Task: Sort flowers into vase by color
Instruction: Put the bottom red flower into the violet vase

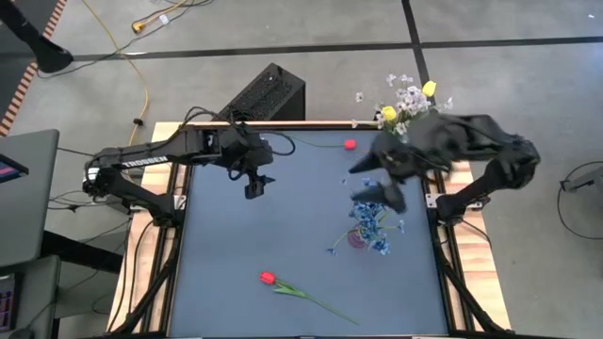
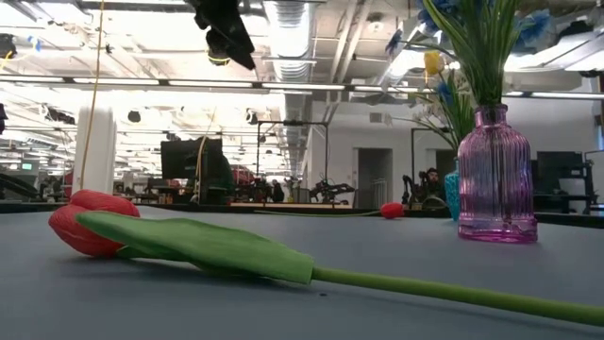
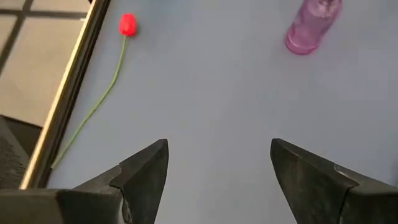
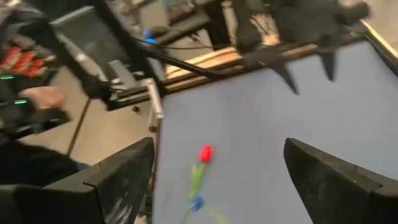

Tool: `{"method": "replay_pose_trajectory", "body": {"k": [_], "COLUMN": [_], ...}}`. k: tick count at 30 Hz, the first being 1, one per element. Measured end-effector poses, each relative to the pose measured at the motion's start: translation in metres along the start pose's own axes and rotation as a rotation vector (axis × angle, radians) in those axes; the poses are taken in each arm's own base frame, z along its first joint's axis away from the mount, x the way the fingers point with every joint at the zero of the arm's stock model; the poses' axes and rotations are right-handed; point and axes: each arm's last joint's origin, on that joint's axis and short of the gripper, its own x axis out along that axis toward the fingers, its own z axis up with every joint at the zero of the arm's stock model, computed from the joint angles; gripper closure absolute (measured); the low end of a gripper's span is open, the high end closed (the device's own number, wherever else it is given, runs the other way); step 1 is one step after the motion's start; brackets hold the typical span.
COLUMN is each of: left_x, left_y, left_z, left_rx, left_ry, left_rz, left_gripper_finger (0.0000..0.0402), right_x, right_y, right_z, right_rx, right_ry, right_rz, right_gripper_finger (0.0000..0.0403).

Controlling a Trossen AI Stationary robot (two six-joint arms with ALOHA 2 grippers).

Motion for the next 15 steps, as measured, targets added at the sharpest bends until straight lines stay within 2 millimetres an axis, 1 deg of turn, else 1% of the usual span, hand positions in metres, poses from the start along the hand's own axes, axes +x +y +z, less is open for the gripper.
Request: {"method": "replay_pose_trajectory", "body": {"k": [4,7,9,11,15], "left_x": [0.011,0.022,0.029,0.036,0.048], "left_y": [-0.003,-0.014,-0.027,-0.045,-0.078], "left_z": [0.002,0.002,0.004,0.006,0.004], "left_rx": [-0.064,-0.087,-0.082,-0.075,-0.069], "left_ry": [0.013,0.048,0.06,0.063,0.099], "left_rz": [-0.054,-0.091,-0.118,-0.155,-0.207], "left_gripper_finger": [0.013,0.013,0.013,0.013,0.013], "right_x": [-0.023,-0.033,-0.039,-0.041,-0.035], "right_y": [0.037,0.059,0.07,0.081,0.102], "right_z": [-0.02,-0.04,-0.054,-0.067,-0.094], "right_rx": [-0.027,-0.036,-0.046,-0.039,-0.016], "right_ry": [0.011,0.046,0.07,0.087,0.14], "right_rz": [0.078,0.045,0.005,-0.016,0.014], "right_gripper_finger": [0.0017,0.0017,0.0017,0.0017,0.0017]}}
